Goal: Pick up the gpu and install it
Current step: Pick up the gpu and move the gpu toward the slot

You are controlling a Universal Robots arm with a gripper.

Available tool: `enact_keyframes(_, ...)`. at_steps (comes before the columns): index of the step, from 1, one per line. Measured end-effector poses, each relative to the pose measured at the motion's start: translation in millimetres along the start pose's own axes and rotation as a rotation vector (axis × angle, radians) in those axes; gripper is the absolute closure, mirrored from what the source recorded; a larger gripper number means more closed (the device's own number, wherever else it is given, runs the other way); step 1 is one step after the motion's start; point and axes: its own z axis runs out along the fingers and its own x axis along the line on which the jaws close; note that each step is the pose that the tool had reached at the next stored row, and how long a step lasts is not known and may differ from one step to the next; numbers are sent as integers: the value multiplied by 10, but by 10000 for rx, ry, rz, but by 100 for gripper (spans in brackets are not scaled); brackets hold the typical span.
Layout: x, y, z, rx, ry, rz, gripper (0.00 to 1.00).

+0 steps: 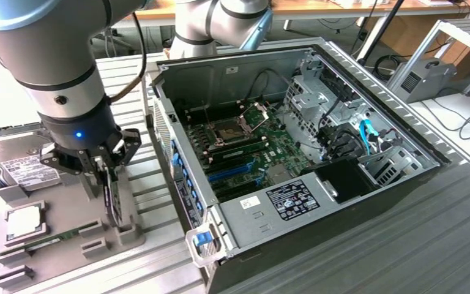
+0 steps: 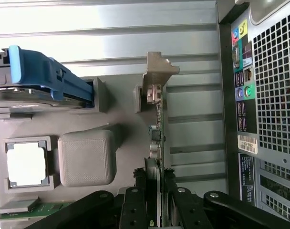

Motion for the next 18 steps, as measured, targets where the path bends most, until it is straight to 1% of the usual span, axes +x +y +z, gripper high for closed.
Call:
enact_keyframes(2,6,88,3,1,-1,1,74)
enact_keyframes(3,9,144,5,-1,-5,1,74)
enact_keyframes(4,15,218,8,0,-6,1,74)
enact_keyframes(5,17,261,9,0,-10,1,74)
enact_keyframes(6,18,278,10,-1,-13,1,74)
enact_keyframes(9,25,298,1,-1,-33,-1,74)
enact_keyframes(12,37,312,-61,-6,-102,-5,74)
enact_keyframes(13,44,312,-73,-9,-134,-9,74)
enact_keyframes(14,54,312,-77,-13,-170,-14,74)
enact_keyframes(18,85,291,-84,-17,-252,-27,74)
